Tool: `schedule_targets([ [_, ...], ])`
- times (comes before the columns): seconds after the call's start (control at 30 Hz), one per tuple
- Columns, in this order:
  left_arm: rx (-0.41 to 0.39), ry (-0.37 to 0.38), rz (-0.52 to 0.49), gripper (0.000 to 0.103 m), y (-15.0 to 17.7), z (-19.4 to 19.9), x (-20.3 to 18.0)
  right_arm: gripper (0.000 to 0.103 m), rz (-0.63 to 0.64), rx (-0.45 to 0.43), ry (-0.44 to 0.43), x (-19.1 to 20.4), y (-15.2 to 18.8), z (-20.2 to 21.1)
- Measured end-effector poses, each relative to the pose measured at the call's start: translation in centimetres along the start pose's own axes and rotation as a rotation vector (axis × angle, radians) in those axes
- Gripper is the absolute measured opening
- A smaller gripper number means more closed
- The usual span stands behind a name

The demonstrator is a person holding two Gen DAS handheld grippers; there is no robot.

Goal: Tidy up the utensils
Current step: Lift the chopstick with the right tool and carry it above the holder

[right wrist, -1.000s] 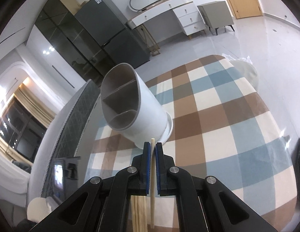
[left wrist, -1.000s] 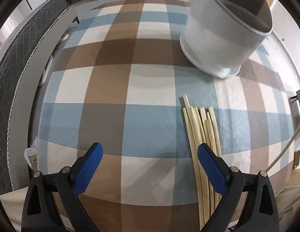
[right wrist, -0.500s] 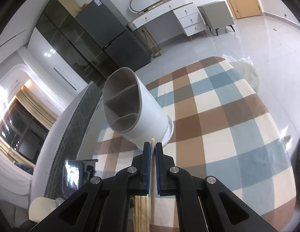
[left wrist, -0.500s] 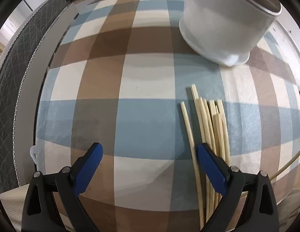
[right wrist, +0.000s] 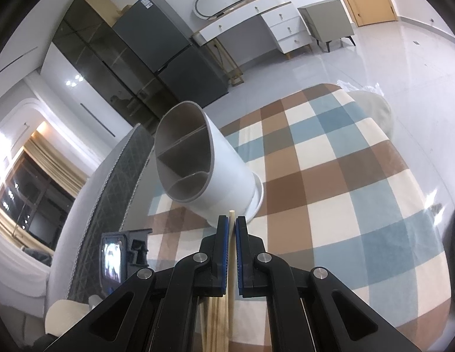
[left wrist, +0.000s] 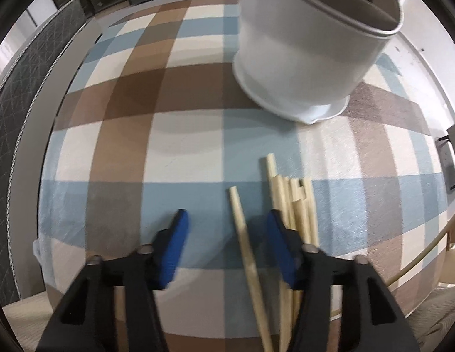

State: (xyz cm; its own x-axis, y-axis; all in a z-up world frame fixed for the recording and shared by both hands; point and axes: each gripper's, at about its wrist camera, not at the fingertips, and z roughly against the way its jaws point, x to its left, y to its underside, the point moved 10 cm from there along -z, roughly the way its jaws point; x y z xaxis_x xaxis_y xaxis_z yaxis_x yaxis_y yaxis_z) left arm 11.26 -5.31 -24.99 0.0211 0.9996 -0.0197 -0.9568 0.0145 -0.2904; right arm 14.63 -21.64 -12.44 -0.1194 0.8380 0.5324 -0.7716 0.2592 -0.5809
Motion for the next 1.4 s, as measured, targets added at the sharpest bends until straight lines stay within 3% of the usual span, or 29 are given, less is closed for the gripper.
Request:
schedule_targets([
  [0.07,-0.007,0.009,-0.033,0.012,-0.4,0.1,-0.7,0.004,0.001,0.005,0.005,-0.1,0.1,-0.2],
  [0.13,-0.013,0.004,-0.068,0.003,-0.6,0.1,-1.2,0.004,0.004,0.01,0.01,-0.1,0.1,-0.5],
  [0.4,-0.06,0.033,-0.049,0.001,-1.2,1.3,-0.7,0.004,0.038,0.008,0.024,0.5,0.1,-0.9],
  [0.63,-0.161,0.066,-0.05,0.001,-1.0,4.9,-1.2,0.004,0.113,-0.025,0.051,1.7,0.3,-0.5],
  [1.0,-0.319,0.123,-0.059,0.001,-3.5,9.0,-1.1,0.004,0.193,-0.066,0.072,3.9,1.1,0.6],
  [1.4,-0.477,0.292,0.037,0.001,-4.5,14.0,0.5,0.004,0.254,-0.13,0.093,6.6,1.5,2.8],
])
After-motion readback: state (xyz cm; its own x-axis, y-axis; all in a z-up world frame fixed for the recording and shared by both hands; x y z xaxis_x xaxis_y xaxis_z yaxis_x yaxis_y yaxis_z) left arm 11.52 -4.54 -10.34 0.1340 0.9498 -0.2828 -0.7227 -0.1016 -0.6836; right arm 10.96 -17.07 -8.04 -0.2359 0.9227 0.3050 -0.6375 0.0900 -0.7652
